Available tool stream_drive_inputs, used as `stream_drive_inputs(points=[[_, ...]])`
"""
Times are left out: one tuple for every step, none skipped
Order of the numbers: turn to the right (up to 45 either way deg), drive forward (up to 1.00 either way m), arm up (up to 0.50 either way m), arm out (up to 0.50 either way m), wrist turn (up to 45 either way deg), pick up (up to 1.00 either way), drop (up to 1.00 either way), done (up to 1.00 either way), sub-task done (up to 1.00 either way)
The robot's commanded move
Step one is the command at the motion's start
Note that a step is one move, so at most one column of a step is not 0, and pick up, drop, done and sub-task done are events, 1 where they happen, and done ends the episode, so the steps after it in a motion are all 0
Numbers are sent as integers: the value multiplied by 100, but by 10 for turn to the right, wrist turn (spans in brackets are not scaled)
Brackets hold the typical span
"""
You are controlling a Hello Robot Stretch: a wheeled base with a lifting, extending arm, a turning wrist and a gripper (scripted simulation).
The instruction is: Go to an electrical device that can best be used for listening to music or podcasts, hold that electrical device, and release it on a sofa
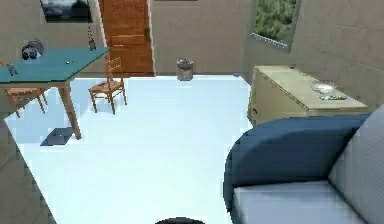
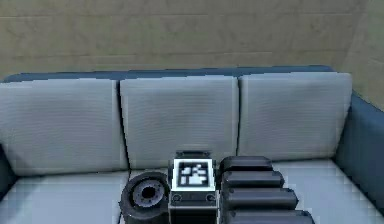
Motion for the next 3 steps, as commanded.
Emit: stream_drive_inputs(points=[[-330,0,0,0,0,0,0,0,0],[450,0,0,0,0,0,0,0,0],[450,0,0,0,0,0,0,0,0]])
